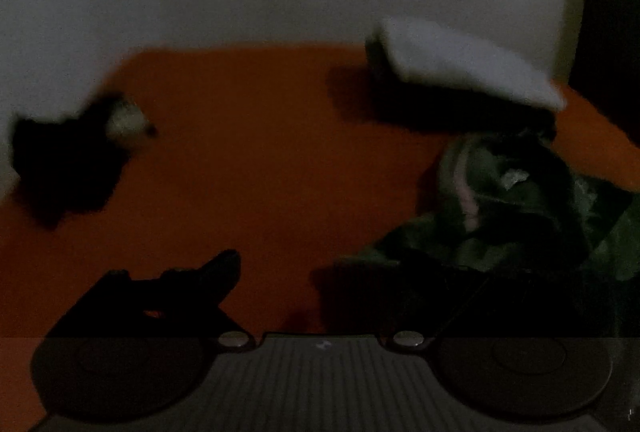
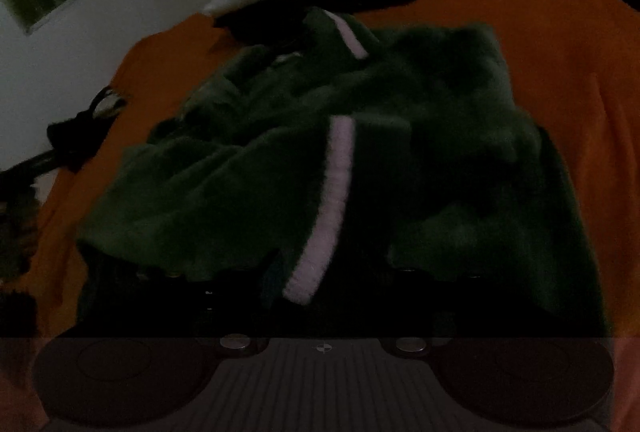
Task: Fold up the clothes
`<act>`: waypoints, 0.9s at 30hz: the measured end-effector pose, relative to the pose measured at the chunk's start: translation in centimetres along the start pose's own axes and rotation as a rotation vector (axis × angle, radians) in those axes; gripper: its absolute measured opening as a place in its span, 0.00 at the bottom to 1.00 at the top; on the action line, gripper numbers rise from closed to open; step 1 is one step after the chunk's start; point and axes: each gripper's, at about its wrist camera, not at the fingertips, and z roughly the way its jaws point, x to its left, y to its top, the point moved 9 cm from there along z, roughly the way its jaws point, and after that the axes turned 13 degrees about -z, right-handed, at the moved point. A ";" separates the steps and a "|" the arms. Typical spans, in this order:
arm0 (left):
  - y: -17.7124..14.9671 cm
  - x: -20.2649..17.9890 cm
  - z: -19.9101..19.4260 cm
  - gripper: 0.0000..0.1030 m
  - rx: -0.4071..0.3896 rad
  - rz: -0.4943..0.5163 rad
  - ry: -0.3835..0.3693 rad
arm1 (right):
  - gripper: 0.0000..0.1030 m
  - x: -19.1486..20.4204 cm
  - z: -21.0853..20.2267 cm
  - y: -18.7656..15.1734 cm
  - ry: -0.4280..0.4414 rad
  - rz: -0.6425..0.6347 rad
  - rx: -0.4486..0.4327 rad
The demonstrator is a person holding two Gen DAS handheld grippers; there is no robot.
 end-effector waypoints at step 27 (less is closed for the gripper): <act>1.2 4.4 3.8 0.03 -0.037 -0.163 0.152 | 0.12 -0.1 -0.4 2.0 0.038 -0.032 -0.133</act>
